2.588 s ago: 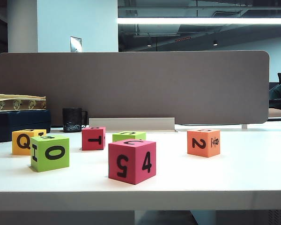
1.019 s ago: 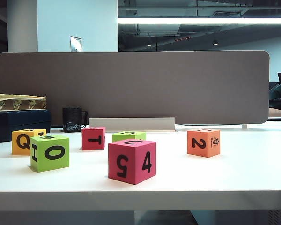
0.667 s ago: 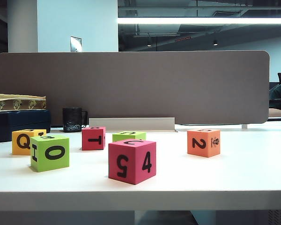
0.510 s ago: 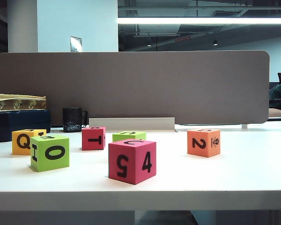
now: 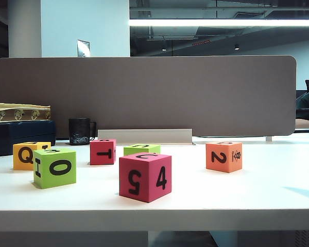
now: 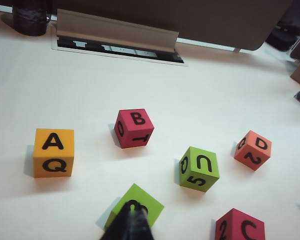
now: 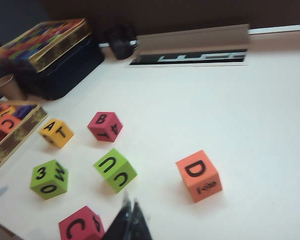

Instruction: Select the appropriate blocks from the scattered letter blocks on the table and arrange them in a row to spell out "ABCD".

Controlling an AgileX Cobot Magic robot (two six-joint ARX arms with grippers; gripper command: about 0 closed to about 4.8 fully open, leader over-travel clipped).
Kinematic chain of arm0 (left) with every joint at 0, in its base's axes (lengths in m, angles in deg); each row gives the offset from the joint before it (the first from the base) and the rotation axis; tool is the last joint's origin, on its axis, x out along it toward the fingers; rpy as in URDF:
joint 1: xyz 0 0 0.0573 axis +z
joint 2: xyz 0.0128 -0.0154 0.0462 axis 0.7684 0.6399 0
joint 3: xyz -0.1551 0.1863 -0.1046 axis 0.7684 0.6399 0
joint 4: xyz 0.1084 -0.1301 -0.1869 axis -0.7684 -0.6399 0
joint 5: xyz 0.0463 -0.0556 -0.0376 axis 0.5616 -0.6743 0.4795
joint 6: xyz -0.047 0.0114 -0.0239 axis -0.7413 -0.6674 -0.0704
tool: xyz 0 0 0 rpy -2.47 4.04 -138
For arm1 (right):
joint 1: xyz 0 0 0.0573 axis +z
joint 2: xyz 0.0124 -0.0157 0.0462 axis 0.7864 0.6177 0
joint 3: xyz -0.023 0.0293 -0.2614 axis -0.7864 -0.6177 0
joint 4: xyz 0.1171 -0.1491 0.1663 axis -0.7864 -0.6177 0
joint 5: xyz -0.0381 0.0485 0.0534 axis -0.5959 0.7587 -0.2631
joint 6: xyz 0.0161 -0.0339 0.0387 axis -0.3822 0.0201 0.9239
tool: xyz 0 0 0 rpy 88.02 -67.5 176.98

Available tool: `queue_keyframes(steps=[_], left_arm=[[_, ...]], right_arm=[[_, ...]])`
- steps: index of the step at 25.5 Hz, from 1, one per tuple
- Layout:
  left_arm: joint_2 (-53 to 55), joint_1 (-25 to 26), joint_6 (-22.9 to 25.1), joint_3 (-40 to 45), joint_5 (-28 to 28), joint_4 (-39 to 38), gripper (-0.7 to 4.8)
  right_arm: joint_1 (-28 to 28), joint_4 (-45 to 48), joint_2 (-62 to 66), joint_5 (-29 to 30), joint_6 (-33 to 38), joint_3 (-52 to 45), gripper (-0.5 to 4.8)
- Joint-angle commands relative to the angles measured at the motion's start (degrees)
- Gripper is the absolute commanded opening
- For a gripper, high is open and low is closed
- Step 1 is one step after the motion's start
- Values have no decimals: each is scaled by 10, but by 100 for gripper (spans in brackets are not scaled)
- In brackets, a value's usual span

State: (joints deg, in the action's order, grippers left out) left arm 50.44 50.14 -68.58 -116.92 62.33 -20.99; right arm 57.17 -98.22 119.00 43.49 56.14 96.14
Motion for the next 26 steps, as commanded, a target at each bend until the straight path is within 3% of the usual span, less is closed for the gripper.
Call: queue_keyframes(steps=[1,8,15,21,26], left_arm=[[33,0,15,-21,-1,-2,-6],[119,0,36,-72,18,-2,-6],[205,0,38,-118,27,-2,-6],[241,0,38,-134,29,3,-6],[280,0,48,-163,64,2,-6]], right_arm=[[26,-6,25,1,-24,24,-2],[103,-9,96,-33,-26,76,-2],[188,-74,194,-88,-68,149,-2],[206,-86,250,-95,-68,198,-2],[212,-115,290,-102,-88,246,-2]])
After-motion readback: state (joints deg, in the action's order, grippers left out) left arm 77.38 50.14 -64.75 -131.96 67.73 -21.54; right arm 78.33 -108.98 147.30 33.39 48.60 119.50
